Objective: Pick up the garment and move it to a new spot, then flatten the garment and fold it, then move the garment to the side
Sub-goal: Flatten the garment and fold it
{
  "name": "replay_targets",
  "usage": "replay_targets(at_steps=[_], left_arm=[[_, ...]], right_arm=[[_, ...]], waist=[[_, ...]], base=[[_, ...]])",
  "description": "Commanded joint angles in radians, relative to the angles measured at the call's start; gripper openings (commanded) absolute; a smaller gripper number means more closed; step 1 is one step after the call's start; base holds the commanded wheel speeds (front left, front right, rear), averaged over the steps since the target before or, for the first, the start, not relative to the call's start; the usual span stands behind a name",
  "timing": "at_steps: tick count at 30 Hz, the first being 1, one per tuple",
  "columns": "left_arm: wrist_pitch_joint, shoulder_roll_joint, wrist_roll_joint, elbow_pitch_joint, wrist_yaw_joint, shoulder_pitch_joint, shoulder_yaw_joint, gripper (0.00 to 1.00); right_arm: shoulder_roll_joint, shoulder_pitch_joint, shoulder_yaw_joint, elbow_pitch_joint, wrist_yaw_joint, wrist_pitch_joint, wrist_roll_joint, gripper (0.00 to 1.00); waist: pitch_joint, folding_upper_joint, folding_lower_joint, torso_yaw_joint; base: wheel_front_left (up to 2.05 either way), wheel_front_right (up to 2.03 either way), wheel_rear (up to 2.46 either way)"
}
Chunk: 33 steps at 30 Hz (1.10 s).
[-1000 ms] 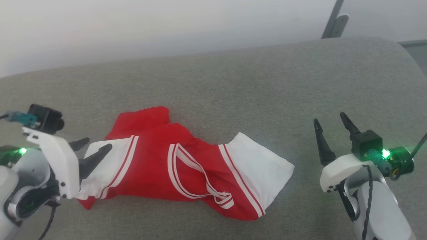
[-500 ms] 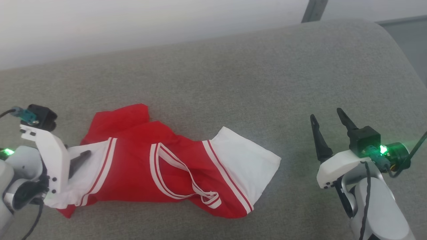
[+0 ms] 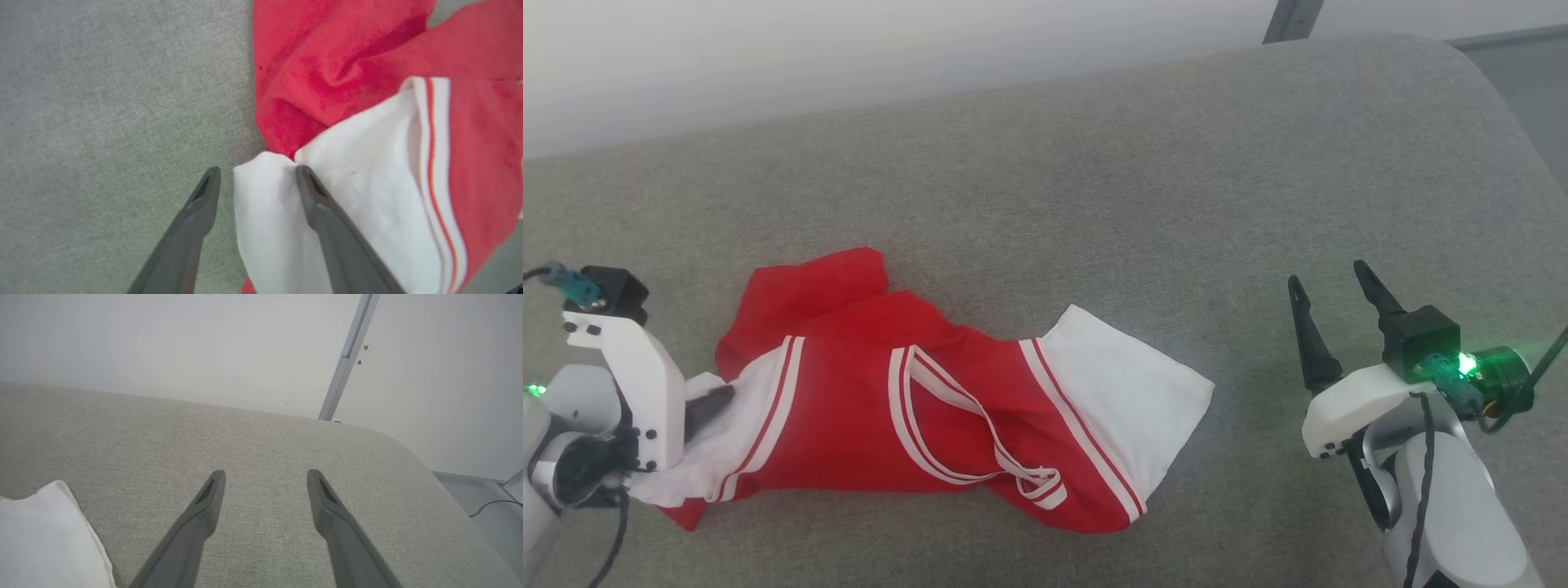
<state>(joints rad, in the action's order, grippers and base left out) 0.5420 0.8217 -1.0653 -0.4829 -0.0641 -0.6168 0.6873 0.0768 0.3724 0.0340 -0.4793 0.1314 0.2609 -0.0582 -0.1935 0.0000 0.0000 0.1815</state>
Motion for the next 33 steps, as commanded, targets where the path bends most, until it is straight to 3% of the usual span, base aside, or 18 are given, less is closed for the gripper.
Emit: replay_targets(at_steps=[1,2,5,16,22,29,33], left_arm=[[0.014,-0.003,-0.01,-0.002,0.008,-0.009,0.001,0.84],[0.023,-0.003,-0.014,0.0,0.01,-0.008,0.002,0.67],[0.037,-0.01,-0.03,0.008,0.009,-0.005,0.0,0.0],[0.031,0.016,-0.083,0.133,-0.003,0.026,-0.032,0.0],[0.042,0.061,-0.119,0.29,0.022,0.101,-0.04,0.0],[0.029,0.158,-0.152,0.541,0.076,0.253,-0.045,0.0],[0.02,0.199,-0.165,0.617,0.098,0.328,-0.037,0.0]], right_arm=[[-0.001,0.006,0.001,0.001,-0.001,0.007,-0.004,1.0],[-0.002,0.006,0.001,0.001,-0.001,0.007,-0.006,1.0],[-0.003,0.005,0.001,-0.001,-0.001,0.007,-0.009,1.0],[0.007,-0.004,0.007,-0.005,-0.001,0.007,-0.006,1.0],[0.012,-0.017,0.016,-0.005,-0.001,0.007,-0.008,1.0],[0.021,-0.033,0.028,-0.001,-0.001,0.007,-0.01,1.0],[0.021,-0.033,0.029,-0.004,-0.001,0.007,-0.01,1.0]], waist=[[0.002,0.0,0.0,-0.004],[0.002,0.0,0.0,-0.007],[0.005,0.0,0.0,-0.013],[0.016,0.0,0.0,-0.035],[0.03,0.0,0.0,-0.054],[0.039,0.0,0.0,-0.092],[0.041,0.0,0.0,-0.113]], base=[[0.0,0.0,0.0],[0.0,0.0,0.0],[0.0,0.0,0.0],[0.0,0.0,0.0],[0.0,0.0,0.0],[0.0,0.0,0.0],[0.0,0.0,0.0]])
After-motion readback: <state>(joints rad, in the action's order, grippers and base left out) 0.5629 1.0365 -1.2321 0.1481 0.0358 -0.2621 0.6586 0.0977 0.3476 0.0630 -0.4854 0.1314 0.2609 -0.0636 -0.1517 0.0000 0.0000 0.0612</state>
